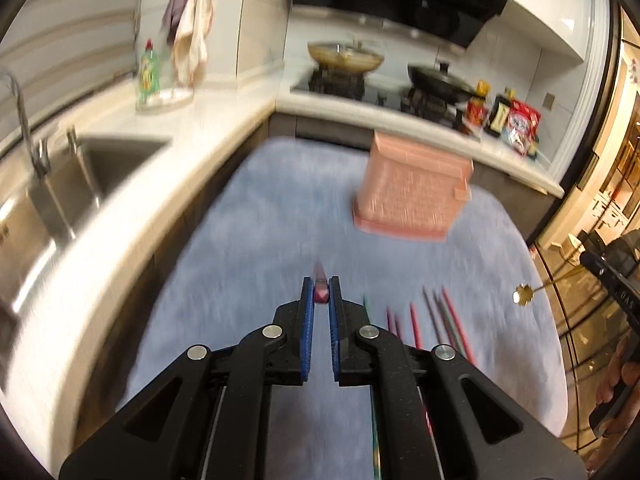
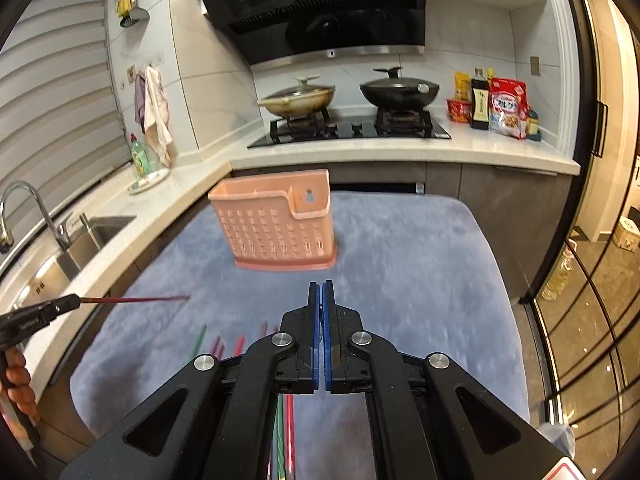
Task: Organize utensils
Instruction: 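Lift the red chopstick with the left tool while the right tool carries the spoon to the pink holder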
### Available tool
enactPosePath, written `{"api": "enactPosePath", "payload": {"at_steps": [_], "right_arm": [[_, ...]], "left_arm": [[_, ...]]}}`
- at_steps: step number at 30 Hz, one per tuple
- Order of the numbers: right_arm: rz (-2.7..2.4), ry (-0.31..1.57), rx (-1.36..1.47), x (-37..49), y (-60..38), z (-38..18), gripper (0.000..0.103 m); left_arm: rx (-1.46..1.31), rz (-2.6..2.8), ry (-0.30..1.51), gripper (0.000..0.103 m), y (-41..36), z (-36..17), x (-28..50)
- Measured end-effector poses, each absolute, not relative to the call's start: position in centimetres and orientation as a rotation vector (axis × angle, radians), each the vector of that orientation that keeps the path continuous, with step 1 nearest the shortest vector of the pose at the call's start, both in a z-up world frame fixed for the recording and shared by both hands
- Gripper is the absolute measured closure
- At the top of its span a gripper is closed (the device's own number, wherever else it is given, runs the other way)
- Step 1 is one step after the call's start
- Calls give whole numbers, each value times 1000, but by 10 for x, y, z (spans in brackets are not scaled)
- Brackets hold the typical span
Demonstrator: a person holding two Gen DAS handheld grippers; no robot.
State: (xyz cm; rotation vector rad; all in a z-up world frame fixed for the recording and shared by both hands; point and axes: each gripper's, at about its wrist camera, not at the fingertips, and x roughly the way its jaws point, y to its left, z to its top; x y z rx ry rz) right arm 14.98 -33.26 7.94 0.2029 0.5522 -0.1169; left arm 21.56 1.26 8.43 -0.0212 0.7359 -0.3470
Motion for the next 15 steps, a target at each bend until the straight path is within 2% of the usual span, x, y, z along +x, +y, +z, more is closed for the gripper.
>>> {"api": "enactPosePath", "payload": {"at_steps": [15], "right_arm": [[-90, 509, 333, 294, -376, 119, 101]], "left_arm": [[-13, -351, 447, 96, -55, 216, 310]]}}
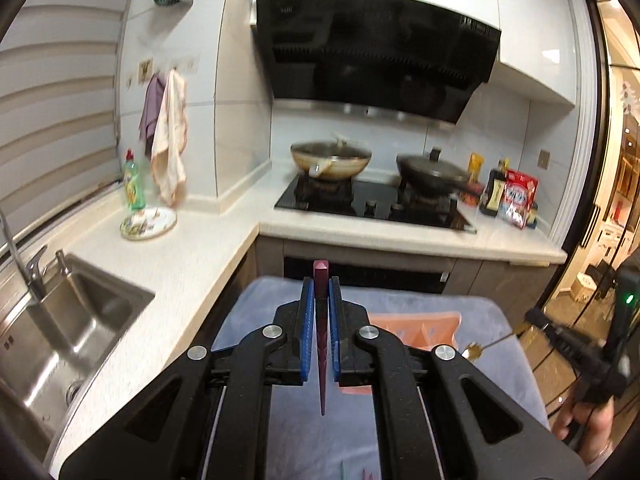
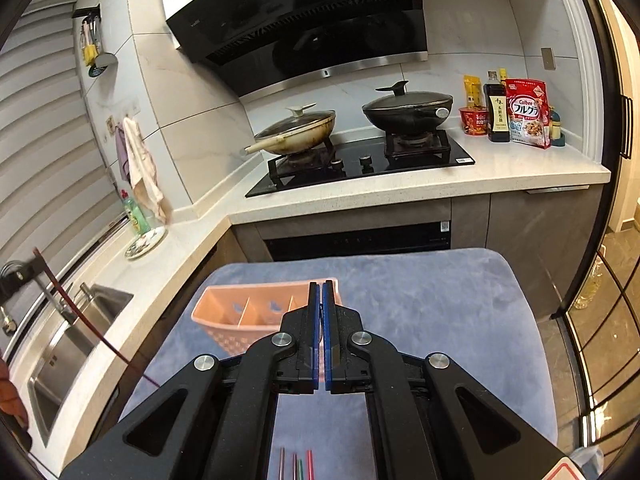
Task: Organize utensils
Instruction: 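Lift the red chopstick with the left tool while the right tool carries the spoon to the pink holder, then open the left tool dropping the chopstick into the holder while the right tool releases the spoon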
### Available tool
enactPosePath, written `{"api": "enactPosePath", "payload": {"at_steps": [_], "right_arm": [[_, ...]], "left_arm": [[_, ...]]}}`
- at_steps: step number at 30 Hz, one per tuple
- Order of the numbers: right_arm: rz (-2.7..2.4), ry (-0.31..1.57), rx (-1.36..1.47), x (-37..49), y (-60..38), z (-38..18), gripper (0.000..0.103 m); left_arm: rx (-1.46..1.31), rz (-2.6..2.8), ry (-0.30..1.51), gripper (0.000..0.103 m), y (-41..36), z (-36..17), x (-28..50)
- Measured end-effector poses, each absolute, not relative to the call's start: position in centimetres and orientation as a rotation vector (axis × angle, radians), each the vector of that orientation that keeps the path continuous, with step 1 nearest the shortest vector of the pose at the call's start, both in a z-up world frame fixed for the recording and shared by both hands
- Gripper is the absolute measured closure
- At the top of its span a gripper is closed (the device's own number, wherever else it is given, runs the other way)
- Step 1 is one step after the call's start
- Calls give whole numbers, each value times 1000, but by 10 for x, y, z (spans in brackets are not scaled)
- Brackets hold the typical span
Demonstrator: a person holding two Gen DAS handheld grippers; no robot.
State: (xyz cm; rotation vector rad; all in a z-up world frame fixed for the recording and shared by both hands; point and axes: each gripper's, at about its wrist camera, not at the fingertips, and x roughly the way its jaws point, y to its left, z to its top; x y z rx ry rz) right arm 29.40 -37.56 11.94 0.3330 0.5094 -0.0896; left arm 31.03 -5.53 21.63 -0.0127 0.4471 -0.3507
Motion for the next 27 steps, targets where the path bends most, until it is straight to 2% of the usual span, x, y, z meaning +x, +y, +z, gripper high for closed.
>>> {"api": "enactPosePath", "payload": {"at_steps": [4, 9, 22, 24, 25, 26, 27], "right_arm": [[-93, 519, 325, 320, -377, 115, 102], [-96, 553, 312, 344, -376, 101, 102], [-95, 631, 308, 365, -380, 58, 101], [-96, 635, 312, 363, -380, 56, 96], [-96, 636, 311, 363, -380, 56, 95], [-95, 635, 311, 361, -380, 57, 94], [-95, 633, 310, 359, -380, 58, 90]], "left_arm": [[-54, -377, 388, 96, -76, 242, 330], [-60, -370, 352, 96, -99, 245, 352], [-40, -368, 474, 96, -124, 169, 397], [-54, -373, 489, 95, -121, 160, 398], [-61, -373, 492, 89, -118, 157, 397], [-63, -362, 502, 73, -116, 154, 396], [-64, -357, 508, 64, -114, 153, 395]]}}
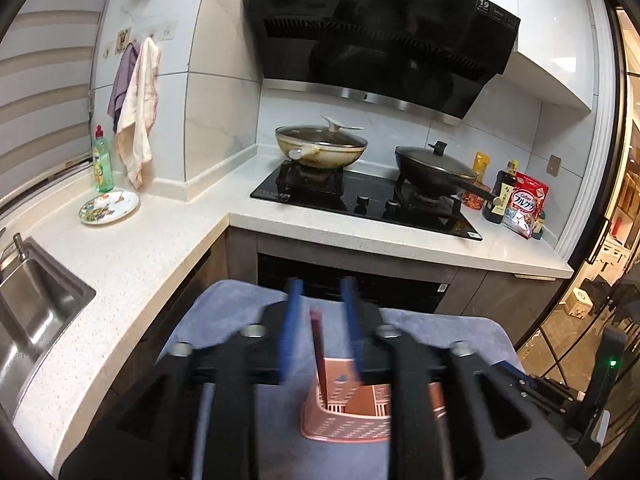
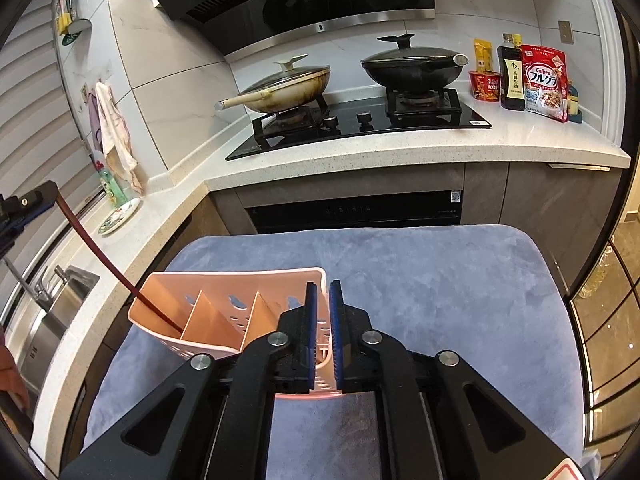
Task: Organize utensils
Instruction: 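Open the left tool dropping the chopstick into the holder while the right tool releases the spoon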
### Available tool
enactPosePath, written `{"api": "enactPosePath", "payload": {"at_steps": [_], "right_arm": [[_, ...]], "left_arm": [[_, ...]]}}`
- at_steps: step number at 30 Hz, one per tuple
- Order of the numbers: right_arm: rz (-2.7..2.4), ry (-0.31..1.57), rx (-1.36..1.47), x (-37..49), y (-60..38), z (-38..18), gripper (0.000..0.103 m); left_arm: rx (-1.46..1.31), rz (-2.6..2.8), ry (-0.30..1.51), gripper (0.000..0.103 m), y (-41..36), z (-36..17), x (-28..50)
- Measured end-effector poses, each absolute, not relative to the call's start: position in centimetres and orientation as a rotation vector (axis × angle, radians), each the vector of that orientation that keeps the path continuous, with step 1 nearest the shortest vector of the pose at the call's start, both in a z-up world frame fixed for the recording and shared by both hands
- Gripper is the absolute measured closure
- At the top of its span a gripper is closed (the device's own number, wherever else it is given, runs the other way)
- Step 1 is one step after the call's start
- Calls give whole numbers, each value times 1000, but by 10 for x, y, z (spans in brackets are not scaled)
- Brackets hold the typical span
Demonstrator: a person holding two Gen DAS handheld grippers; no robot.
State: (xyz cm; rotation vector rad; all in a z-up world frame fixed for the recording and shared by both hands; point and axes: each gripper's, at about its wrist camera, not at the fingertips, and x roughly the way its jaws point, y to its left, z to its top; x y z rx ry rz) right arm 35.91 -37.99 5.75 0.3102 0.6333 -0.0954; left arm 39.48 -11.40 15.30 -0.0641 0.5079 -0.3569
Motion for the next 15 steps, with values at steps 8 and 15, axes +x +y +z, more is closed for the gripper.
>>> {"api": "enactPosePath", "payload": {"at_steps": [8, 15], "right_arm": [[-86, 600, 284, 324, -370, 77, 74], [-58, 569, 280, 272, -354, 95, 59]], "left_arm": [[-29, -330, 514, 45, -97, 152, 362], [7, -317, 536, 31, -76, 149, 315]]}}
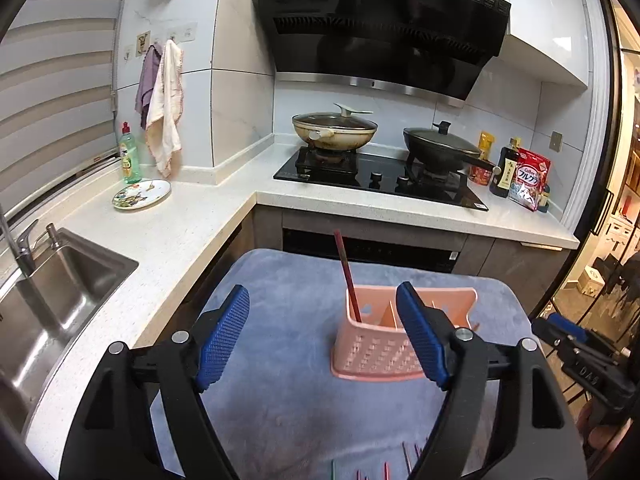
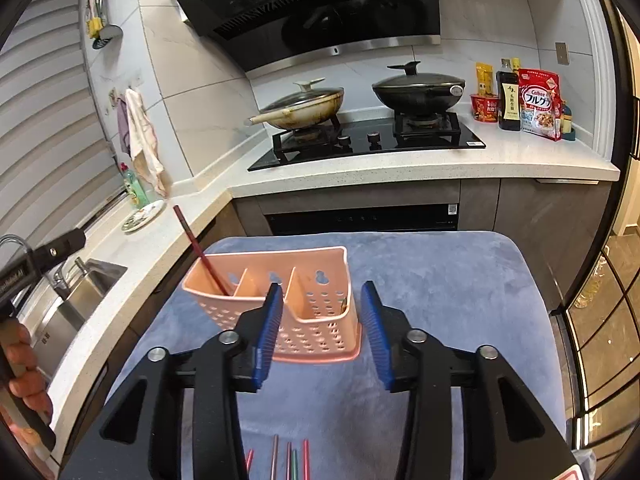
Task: Organize utensils
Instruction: 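Open the left tool dropping the chopstick into the holder while the right tool releases the spoon, then grasp a green chopstick with the left tool while the right tool grasps a red chopstick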
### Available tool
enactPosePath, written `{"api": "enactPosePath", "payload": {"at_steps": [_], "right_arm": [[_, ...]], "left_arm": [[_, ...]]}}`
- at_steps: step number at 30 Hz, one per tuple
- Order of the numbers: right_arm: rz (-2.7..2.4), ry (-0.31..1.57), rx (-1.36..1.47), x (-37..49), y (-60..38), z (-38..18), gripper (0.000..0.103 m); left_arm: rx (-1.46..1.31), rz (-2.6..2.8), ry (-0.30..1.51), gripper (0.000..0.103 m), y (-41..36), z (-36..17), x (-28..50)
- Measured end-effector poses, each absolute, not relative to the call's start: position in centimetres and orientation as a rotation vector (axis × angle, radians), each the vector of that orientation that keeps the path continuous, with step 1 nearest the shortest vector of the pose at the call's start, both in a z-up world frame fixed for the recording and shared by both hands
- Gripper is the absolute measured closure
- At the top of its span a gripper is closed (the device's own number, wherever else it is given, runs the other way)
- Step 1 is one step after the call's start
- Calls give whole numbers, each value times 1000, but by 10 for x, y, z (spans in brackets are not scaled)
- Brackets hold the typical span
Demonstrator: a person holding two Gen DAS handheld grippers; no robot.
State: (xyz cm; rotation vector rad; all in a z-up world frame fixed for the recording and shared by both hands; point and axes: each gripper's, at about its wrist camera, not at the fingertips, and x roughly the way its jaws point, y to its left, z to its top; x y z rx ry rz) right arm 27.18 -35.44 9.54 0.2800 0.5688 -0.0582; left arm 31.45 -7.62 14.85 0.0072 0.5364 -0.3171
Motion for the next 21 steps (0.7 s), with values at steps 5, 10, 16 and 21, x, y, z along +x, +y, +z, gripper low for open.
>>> {"api": "enactPosePath", "payload": {"at_steps": [5, 10, 16, 21], "right_arm": [[-41, 572, 263, 230, -341, 99, 57], [-40, 586, 252, 179, -333, 91, 53], [-72, 633, 225, 121, -326, 63, 50], [-92, 688, 224, 82, -320, 33, 50]], "left_arm": [[24, -304, 567, 31, -59, 144, 276], [43, -272, 593, 31, -41, 127, 235], [64, -243, 650, 31, -18, 90, 188], [40, -239, 702, 31, -5, 60, 159]]}}
